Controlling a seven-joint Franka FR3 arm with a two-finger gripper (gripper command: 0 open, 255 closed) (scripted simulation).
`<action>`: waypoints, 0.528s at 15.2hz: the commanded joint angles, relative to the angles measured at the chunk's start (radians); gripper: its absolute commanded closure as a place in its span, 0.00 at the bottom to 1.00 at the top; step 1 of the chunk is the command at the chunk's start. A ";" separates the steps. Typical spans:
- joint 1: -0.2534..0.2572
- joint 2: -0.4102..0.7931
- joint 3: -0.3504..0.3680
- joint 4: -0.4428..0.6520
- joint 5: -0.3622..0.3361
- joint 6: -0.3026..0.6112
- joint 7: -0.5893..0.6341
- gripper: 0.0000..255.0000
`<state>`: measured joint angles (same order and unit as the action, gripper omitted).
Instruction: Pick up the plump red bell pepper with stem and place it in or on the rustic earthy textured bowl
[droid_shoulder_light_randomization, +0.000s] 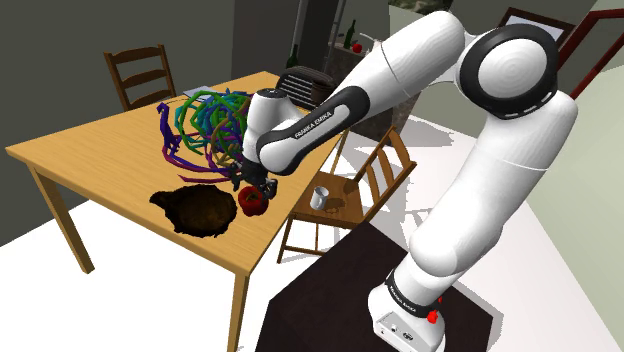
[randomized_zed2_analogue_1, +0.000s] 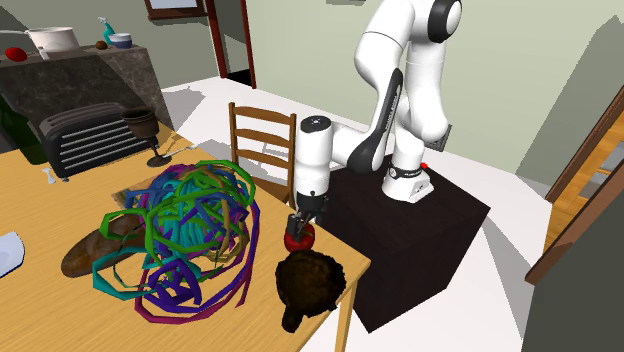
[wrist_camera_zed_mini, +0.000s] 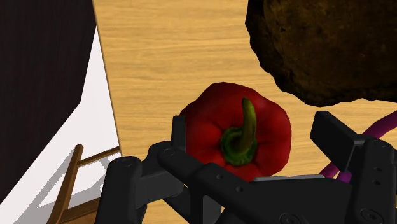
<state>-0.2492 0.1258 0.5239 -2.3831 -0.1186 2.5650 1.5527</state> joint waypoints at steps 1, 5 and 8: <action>0.000 0.001 0.000 0.000 -0.001 0.001 0.000 0.00; 0.000 0.000 0.000 0.000 0.000 0.000 0.000 1.00; 0.000 0.000 0.000 0.000 0.000 0.000 0.000 1.00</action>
<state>-0.2491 0.1261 0.5240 -2.3829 -0.1191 2.5653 1.5531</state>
